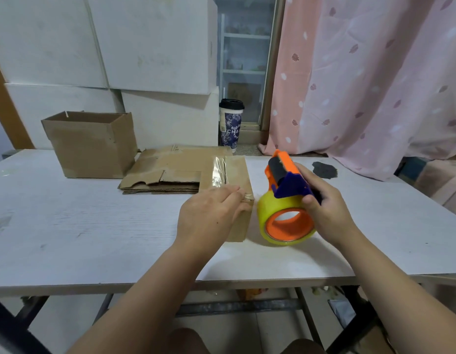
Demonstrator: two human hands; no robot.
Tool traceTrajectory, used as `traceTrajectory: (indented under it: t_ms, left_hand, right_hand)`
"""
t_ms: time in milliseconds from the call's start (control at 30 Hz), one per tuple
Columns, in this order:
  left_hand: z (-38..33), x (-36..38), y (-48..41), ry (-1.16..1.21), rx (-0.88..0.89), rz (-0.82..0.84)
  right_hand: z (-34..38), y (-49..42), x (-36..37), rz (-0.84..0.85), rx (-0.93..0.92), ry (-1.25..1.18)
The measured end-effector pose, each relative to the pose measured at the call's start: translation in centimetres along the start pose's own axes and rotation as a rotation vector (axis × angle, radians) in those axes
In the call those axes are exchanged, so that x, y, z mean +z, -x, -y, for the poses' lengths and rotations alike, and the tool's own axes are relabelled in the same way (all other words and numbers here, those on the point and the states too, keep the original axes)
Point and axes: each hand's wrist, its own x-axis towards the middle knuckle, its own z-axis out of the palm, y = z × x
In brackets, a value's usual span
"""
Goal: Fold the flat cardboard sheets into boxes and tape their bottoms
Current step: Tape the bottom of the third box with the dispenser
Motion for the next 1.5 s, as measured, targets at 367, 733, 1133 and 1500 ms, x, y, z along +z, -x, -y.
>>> traceTrajectory:
  t_ms: [367,733,1133,1500]
  left_hand:
    - [0.2,-0.4,-0.3,0.008,-0.011,0.013]
    - [0.1,-0.6,-0.3,0.013,-0.03,0.015]
    - [0.7,-1.0,0.1,0.019,0.021,0.115]
    - [-2.5,-0.3,-0.3,0.023,-0.14,0.192]
  right_hand:
    - [0.2,0.6,-1.6,0.001,0.015,0.173]
    - [-0.3,1.2,-3.6,0.028,0.052,0.194]
    - [1.7,0.1,-3.3,0.368,0.105,0.791]
    - [6.7,-3.8,-2.6,0.545,0.034,1.029]
